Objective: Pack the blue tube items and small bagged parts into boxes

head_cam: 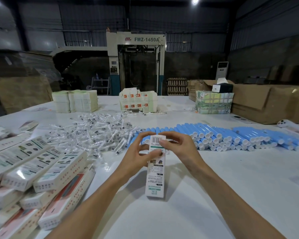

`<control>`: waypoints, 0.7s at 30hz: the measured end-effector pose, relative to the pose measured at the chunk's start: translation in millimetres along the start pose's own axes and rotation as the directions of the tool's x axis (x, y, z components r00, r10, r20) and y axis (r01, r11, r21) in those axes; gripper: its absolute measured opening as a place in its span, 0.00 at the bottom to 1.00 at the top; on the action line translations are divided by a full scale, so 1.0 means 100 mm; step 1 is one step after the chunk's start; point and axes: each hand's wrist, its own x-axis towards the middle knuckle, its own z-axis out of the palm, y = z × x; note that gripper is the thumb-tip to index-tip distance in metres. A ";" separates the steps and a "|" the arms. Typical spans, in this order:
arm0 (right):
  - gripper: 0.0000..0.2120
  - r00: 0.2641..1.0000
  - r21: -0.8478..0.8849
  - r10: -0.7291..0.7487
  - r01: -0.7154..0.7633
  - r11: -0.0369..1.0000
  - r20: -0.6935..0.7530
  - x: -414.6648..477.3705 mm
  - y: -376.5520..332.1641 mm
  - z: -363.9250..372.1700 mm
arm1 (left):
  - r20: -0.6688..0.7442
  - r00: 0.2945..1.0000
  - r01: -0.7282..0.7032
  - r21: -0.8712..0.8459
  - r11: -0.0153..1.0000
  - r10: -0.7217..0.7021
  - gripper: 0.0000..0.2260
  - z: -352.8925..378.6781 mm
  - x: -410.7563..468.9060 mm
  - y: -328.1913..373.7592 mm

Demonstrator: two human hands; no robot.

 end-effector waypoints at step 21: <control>0.21 0.967 0.280 0.253 -0.247 0.928 0.017 -0.02 0.29 0.13 | -0.036 0.999 0.015 -0.193 0.981 -0.022 0.17 0.04 0.00 -0.09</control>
